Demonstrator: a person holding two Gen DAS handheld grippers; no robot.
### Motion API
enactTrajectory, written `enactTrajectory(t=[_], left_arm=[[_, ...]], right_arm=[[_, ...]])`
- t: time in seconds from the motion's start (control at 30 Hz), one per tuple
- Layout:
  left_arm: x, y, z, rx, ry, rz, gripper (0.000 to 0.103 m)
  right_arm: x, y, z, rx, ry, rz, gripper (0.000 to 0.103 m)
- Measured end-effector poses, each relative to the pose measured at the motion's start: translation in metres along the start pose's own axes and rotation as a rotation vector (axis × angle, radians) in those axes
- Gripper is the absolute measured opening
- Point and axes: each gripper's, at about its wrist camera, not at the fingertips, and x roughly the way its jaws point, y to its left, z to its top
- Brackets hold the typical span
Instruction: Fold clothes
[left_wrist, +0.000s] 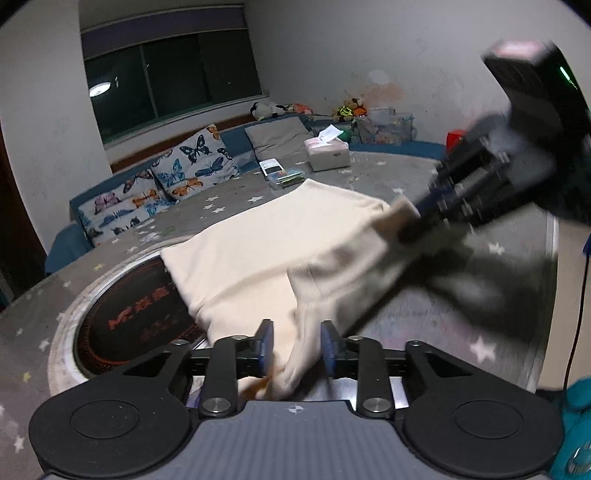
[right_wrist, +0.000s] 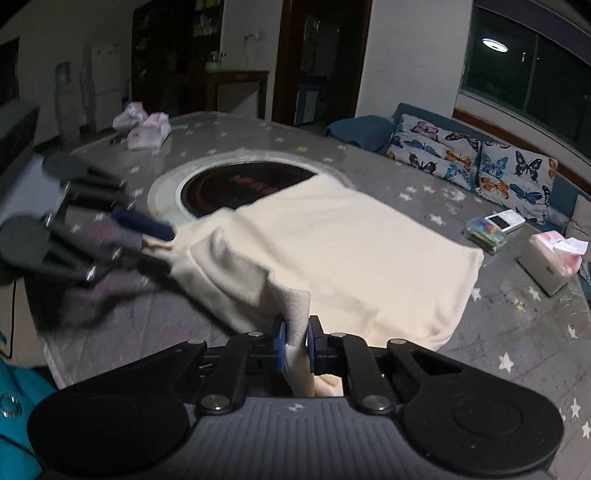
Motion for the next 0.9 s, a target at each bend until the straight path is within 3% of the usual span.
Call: enactTrajectory(t=[0.17,0.27,0.4,0.63,0.8,0.9], left_arm=[[0.007,-0.003,-0.01,0.075,0.032,0.034,0.03],[0.009,0.0,-0.012,0.066,0.038,0.036,0.013],[-0.003,0.0,-0.01,0.049,0.004,0.036,0.01],[-0.049,-0.009,0.002,-0.015,-0.061,-0.005,0.009],[-0.102,-0.022,0.004,-0.04,-0.086,-0.065,0.009],[-0.115,-0.025,0.006,-0.058,-0.092,-0.075,0.009]], right_arm=[[-0.001,-0.003,0.004,0.033,-0.026,-0.013,0.01],[-0.003,-0.002,0.001,0.06,-0.038,-0.02,0.009],[-0.016,0.001,-0.004,0.097,-0.076,-0.036,0.009],[-0.061,0.013,-0.008,0.089,-0.154,-0.046,0.009],[-0.111,0.037,-0.011,0.043,-0.179,-0.015,0.009],[-0.129,0.05,-0.011,0.032,-0.187,0.005,0.009]])
